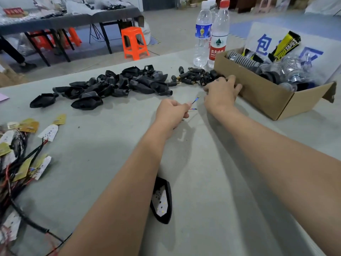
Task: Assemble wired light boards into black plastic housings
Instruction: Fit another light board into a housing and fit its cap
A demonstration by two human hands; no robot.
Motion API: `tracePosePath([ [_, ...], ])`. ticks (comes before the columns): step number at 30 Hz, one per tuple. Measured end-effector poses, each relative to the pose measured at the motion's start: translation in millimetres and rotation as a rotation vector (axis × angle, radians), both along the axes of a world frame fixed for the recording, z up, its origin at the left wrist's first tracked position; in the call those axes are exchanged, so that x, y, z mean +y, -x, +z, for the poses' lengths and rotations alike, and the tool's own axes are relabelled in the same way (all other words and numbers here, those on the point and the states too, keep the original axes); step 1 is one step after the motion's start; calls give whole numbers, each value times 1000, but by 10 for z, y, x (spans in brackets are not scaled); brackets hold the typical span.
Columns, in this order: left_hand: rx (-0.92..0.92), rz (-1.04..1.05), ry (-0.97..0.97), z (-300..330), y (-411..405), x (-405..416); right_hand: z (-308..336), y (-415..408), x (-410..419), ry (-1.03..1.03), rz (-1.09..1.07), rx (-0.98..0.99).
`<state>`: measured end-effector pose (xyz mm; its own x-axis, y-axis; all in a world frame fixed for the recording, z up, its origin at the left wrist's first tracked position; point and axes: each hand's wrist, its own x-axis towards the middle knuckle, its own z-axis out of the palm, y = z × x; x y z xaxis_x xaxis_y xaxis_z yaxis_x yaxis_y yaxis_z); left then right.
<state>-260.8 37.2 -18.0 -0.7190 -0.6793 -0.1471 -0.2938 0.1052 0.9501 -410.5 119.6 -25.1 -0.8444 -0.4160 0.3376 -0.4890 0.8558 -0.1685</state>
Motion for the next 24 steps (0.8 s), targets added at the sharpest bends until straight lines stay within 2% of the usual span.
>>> tracePosePath([
  [4,72,-4,-149,32,-211,-64,93,-120,161,181,54,-29],
  [8,61,80,-83,73,-570,-140,201,-395,220,243,116,-84],
  [10,115,124,-109,65,-787,-168,210,-601,197,353,167,-174],
  [12,152,155,-152,53,-1009,-172,188,-877,145,612,225,-409],
  [15,174,202,-167,29,-1338,-161,110,-1357,46,1053,337,-919],
  [18,218,236,-165,-15,-1636,-148,21,-1725,-40,1262,367,-1169],
  [20,219,275,-129,-61,-1798,-139,-30,-1899,-63,1327,383,-1169],
  [24,238,331,-68,-130,-1939,-87,-63,-2073,-61,1276,456,-1037],
])
